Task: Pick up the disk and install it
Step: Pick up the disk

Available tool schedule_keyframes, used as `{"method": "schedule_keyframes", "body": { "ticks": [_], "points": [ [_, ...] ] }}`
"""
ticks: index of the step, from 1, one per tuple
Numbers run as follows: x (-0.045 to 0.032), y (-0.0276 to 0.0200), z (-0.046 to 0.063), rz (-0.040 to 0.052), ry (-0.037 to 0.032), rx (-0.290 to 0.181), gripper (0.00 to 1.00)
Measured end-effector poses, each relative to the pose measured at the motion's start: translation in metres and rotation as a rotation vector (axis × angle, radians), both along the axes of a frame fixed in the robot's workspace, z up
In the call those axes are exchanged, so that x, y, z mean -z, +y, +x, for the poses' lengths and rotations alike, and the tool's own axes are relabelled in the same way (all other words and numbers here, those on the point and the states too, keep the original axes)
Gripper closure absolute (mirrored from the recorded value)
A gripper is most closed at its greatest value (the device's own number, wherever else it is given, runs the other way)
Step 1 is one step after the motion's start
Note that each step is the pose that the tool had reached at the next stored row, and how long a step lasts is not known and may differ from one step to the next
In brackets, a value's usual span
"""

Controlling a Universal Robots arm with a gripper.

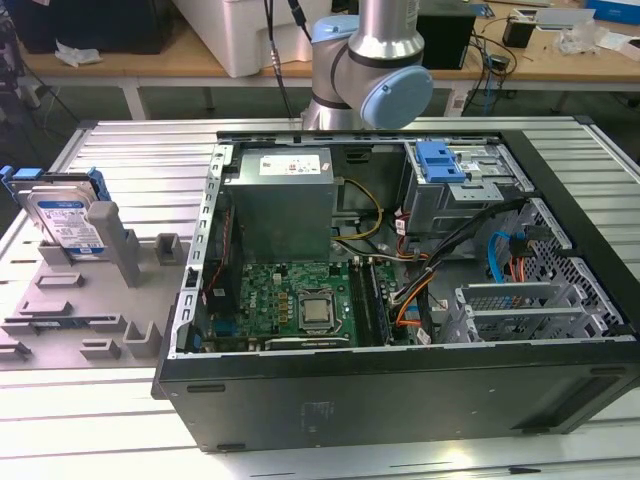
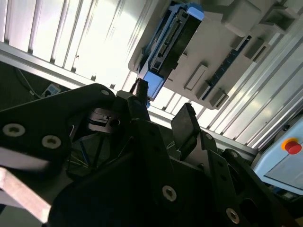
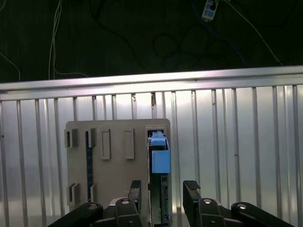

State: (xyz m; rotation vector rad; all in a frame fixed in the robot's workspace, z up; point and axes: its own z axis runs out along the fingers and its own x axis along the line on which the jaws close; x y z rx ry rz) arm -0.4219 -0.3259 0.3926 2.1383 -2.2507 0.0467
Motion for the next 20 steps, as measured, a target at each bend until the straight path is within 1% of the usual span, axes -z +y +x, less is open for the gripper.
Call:
{"method": "schedule_keyframes", "body": {
  "ticks": [10,16,20],
  "points": [
    [0.0013,0.0,-0.0001,0.0004,-0.0001,0.0,0.52],
    [0.0036,0.0,-0.0024,0.0004,-0.0002,0.0,0.52],
    [0.0066,0.0,-0.0036,0.0004,-0.0006,0.0,0.52]
  ]
}}
